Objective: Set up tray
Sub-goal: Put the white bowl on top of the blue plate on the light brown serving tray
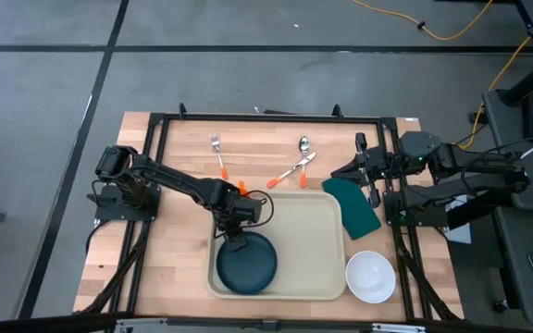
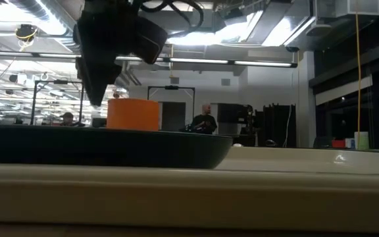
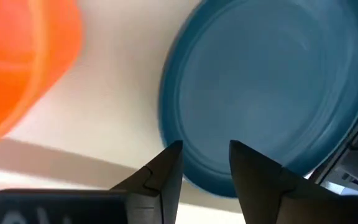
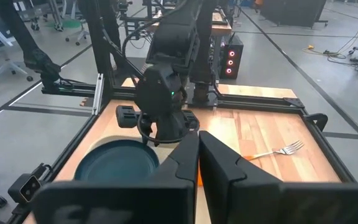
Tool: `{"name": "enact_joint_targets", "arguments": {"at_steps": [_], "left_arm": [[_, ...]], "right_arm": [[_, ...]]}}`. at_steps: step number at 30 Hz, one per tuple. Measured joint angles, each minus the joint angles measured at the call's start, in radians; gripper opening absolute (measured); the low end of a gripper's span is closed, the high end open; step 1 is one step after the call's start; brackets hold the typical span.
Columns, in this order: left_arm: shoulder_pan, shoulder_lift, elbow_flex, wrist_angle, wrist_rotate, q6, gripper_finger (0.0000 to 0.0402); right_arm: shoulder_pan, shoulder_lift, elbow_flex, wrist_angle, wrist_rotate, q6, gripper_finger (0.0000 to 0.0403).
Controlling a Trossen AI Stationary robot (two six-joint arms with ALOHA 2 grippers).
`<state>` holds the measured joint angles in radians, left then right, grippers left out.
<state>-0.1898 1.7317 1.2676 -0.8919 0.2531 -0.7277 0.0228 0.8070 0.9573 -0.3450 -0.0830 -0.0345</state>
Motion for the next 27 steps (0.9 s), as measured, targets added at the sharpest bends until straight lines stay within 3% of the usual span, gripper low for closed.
{"name": "enact_joint_targets", "arguments": {"at_steps": [9,13,17,21,27], "left_arm": [[0.0,-0.004,0.228,-0.252,-0.058,0.007,0.0118],[-0.012,-0.015,0.397,-0.41,-0.156,-0.023,0.0118],[-0.037,-0.038,0.575,-0.549,-0.327,-0.081,0.0118],[-0.072,-0.072,0.73,-0.645,-0.565,-0.135,0.0117],[-0.139,-0.149,0.815,-0.654,-0.874,-0.166,0.011]], "right_arm": [[0.0,0.0,0.0,-0.061,0.0,0.011,0.0019],[0.0,0.0,0.0,-0.103,0.0,0.035,0.0019],[0.0,0.0,0.0,-0.117,-0.06,0.0,0.0019],[0.0,0.0,0.0,-0.123,-0.115,0.011,0.0019],[0.002,0.002,0.0,-0.191,-0.138,0.176,0.0019]]}}
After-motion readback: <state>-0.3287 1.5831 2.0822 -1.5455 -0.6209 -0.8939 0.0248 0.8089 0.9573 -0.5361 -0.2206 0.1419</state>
